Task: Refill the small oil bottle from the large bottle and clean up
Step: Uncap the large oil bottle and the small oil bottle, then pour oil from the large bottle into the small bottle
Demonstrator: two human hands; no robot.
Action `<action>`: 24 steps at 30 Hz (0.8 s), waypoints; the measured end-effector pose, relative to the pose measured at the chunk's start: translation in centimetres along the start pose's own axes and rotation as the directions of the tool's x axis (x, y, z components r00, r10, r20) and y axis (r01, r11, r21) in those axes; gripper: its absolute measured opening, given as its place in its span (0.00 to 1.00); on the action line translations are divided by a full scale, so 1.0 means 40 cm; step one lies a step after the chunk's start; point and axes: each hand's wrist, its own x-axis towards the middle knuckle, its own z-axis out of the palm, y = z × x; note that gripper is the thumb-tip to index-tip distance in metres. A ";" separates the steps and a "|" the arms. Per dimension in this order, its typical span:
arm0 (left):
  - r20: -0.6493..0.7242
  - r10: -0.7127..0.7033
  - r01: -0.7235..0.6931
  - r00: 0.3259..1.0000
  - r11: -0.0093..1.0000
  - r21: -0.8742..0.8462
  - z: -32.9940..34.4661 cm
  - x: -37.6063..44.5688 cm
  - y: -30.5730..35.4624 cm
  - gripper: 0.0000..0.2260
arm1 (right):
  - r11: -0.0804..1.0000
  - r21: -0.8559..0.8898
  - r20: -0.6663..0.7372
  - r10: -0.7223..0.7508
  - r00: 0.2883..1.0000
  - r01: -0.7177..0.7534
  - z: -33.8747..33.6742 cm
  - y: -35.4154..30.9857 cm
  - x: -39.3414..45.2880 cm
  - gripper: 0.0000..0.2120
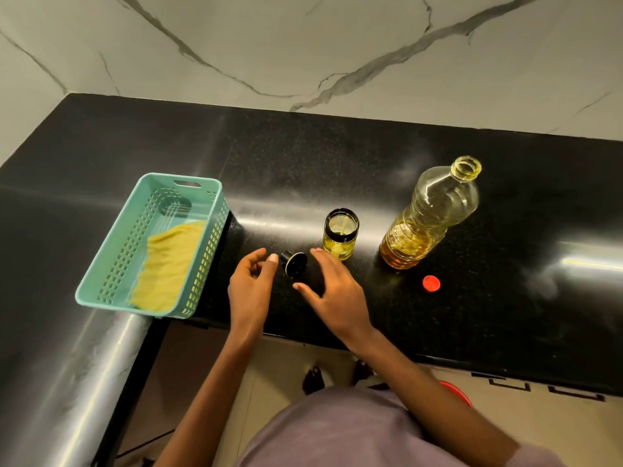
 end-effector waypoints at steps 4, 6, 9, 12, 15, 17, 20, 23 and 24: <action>0.059 0.224 -0.230 0.973 0.964 0.134 0.062 -0.009 0.035 0.14 | 0.971 0.216 -0.287 0.161 0.944 -0.100 -0.115 0.052 -0.082 0.20; 0.080 0.303 -0.313 0.950 0.929 0.199 0.104 -0.007 0.049 0.17 | 0.945 0.285 -0.353 0.260 0.899 -0.161 -0.166 0.089 -0.096 0.19; 0.144 0.336 -0.365 0.931 0.881 0.301 0.161 0.006 0.060 0.29 | 0.912 0.353 -0.441 0.359 0.823 -0.209 -0.224 0.134 -0.082 0.25; 0.193 0.260 -0.316 0.946 0.869 0.380 0.207 0.032 0.070 0.40 | 0.891 0.394 -0.441 0.398 0.805 -0.225 -0.262 0.176 -0.030 0.37; 0.203 0.250 -0.316 0.947 0.847 0.428 0.238 0.049 0.076 0.43 | 0.873 0.435 -0.358 0.391 0.848 -0.219 -0.276 0.220 0.034 0.44; 0.199 0.274 -0.335 0.941 0.840 0.428 0.254 0.055 0.078 0.41 | 0.871 0.450 -0.306 0.357 0.882 -0.196 -0.286 0.239 0.078 0.46; 0.225 0.314 -0.384 0.923 0.809 0.446 0.270 0.061 0.074 0.35 | 0.876 0.465 -0.263 0.279 0.924 -0.132 -0.294 0.251 0.125 0.45; 0.226 0.334 -0.401 0.915 0.806 0.434 0.280 0.064 0.073 0.31 | 0.876 0.469 -0.269 0.264 0.926 -0.113 -0.294 0.247 0.155 0.44; 0.222 0.341 -0.406 0.913 0.812 0.421 0.282 0.064 0.070 0.30 | 0.879 0.465 -0.281 0.260 0.924 -0.106 -0.295 0.241 0.160 0.43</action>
